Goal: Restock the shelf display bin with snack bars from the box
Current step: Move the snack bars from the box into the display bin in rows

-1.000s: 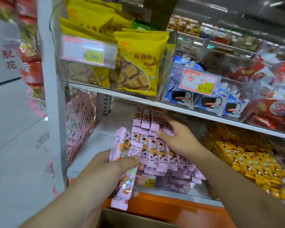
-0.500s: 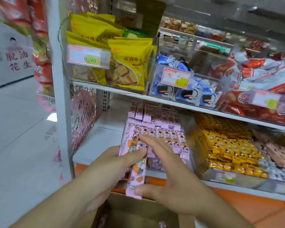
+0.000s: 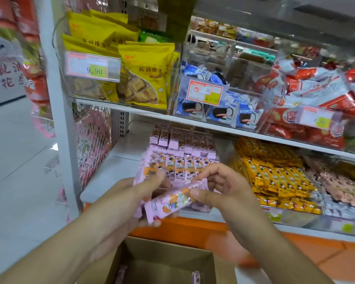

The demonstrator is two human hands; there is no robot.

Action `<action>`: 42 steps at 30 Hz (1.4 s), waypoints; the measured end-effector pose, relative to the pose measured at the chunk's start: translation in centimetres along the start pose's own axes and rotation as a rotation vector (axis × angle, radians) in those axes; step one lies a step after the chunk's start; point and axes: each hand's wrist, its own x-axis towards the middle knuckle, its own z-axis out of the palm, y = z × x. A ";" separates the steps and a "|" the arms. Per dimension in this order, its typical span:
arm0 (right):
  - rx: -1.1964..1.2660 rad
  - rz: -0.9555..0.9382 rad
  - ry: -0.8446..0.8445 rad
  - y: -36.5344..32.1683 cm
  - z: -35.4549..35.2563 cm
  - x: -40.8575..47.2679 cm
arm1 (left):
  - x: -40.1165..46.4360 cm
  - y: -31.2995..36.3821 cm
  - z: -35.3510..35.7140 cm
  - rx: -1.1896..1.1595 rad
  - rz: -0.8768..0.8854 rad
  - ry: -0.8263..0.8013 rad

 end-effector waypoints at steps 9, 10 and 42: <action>0.056 0.109 0.058 -0.4 2.5 -1.0 | 1.3 -0.6 -0.6 -0.048 0.215 0.258; 0.032 0.097 -0.014 -0.6 2.6 -1.2 | 1.0 -0.9 -0.8 -0.123 0.204 0.252; -0.847 0.076 -0.074 4.0 -1.0 18.0 | 5.1 -1.0 -4.0 0.118 0.079 0.195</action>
